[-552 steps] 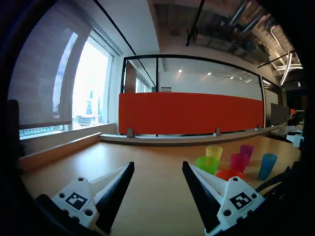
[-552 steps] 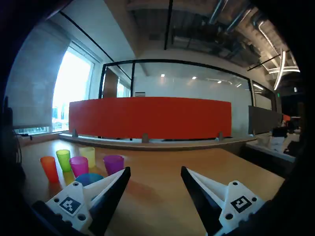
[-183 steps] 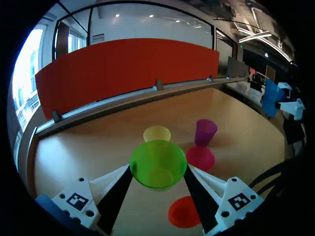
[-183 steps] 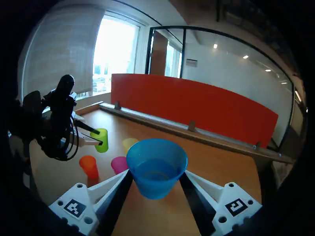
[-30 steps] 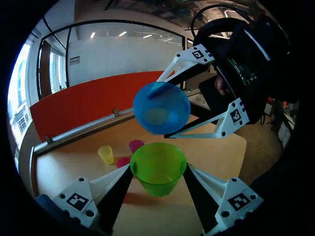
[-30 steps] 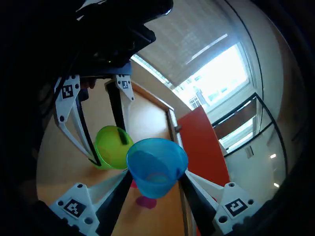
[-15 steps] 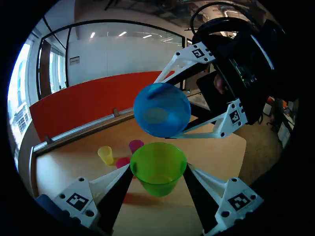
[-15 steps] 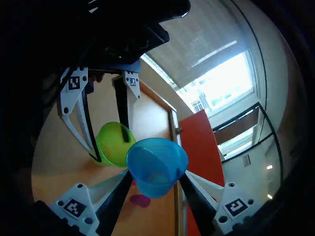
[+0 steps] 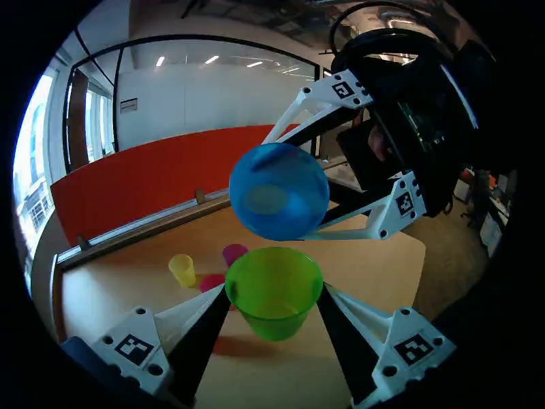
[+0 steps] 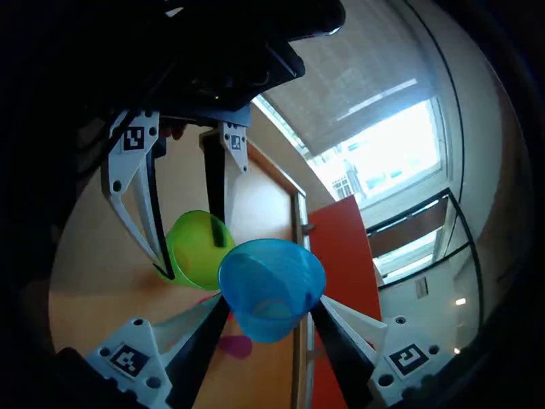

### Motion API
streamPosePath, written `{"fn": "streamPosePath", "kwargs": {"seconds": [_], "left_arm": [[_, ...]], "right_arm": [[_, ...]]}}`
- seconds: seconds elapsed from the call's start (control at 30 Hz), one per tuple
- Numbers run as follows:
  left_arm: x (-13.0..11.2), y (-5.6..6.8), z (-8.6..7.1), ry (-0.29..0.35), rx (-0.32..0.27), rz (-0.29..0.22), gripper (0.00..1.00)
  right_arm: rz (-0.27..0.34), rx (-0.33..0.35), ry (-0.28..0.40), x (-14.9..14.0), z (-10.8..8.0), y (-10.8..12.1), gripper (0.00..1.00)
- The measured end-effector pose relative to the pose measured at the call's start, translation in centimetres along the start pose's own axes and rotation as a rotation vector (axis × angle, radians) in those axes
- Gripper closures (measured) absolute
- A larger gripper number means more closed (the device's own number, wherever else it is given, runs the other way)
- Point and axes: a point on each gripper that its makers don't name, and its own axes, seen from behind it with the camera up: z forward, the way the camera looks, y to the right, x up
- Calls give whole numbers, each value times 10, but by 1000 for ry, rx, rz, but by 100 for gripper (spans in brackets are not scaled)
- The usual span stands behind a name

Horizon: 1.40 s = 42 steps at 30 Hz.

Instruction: Pour water

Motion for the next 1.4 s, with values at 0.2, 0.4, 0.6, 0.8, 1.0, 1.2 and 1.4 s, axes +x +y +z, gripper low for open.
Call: {"fn": "streamPosePath", "kwargs": {"seconds": [0.2, 0.4, 0.6, 0.8, 1.0, 1.2, 1.4], "left_arm": [[1, 0, 1, 3, -3, 2, 13], [3, 0, 2, 6, -3, 4, 13], [4, 0, 2, 10, -5, 3, 13], [4, 0, 2, 10, -7, 8, 13], [5, 1, 3, 11, -8, 8, 13], [5, 2, 4, 10, -9, 10, 13], [4, 2, 5, 10, -11, 9, 13]], "right_arm": [[-24, 1, 0, 1, 0, 0, 15], [-51, -2, 0, 2, -1, 1, 15], [-86, -1, -4, 1, -1, 2, 15], [-102, 3, -9, 0, -1, 0, 15], [-134, -4, -12, 0, -2, 1, 15], [-154, -11, -16, -1, -3, 3, 15], [-171, -21, -19, -1, -5, 6, 15]]}}
